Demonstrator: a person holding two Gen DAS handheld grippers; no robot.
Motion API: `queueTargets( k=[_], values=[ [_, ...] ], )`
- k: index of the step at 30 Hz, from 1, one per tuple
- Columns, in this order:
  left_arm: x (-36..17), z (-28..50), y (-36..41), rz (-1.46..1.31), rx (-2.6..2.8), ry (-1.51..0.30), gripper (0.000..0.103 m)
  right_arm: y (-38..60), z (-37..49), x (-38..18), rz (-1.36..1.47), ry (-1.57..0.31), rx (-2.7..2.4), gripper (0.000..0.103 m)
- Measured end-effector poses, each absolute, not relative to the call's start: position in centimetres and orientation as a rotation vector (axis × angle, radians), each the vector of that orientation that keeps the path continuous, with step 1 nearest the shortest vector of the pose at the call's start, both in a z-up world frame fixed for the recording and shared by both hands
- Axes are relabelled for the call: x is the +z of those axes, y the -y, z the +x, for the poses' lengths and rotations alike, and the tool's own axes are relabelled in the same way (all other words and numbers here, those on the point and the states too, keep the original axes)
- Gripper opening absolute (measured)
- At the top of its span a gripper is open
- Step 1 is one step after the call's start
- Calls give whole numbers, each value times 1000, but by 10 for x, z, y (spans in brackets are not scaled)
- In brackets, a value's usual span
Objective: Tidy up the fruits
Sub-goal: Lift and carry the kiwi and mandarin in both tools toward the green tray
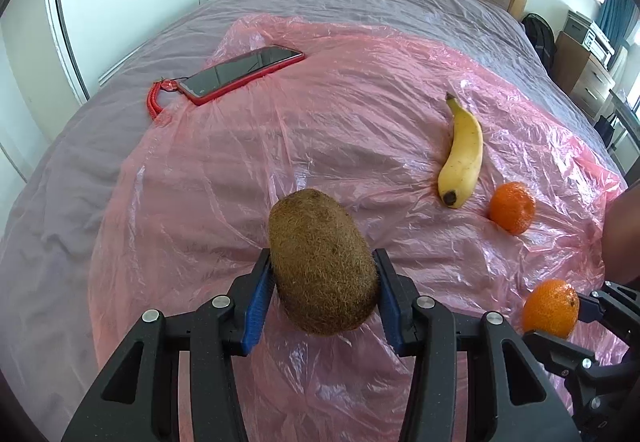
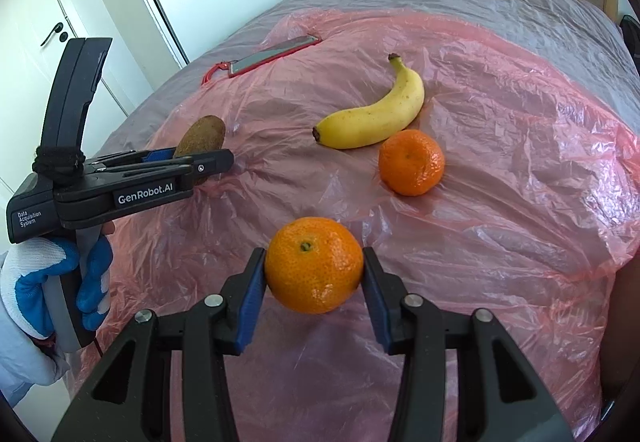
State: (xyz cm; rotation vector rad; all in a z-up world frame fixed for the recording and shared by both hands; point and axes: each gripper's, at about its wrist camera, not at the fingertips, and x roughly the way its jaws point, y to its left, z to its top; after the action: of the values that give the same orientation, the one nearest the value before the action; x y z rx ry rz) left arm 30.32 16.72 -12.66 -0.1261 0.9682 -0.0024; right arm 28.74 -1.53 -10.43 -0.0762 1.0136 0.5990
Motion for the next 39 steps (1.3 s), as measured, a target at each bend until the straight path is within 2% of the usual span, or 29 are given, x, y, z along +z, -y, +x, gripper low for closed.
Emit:
queueTargets(
  k=[20, 39],
  values=[
    [-69, 227, -135, -82, -53, -913, 43, 65, 226, -51, -20, -951, 561, 75],
    [-52, 130, -45, -14, -159, -942, 43, 145, 144, -29, 14, -927, 459, 75]
  ],
)
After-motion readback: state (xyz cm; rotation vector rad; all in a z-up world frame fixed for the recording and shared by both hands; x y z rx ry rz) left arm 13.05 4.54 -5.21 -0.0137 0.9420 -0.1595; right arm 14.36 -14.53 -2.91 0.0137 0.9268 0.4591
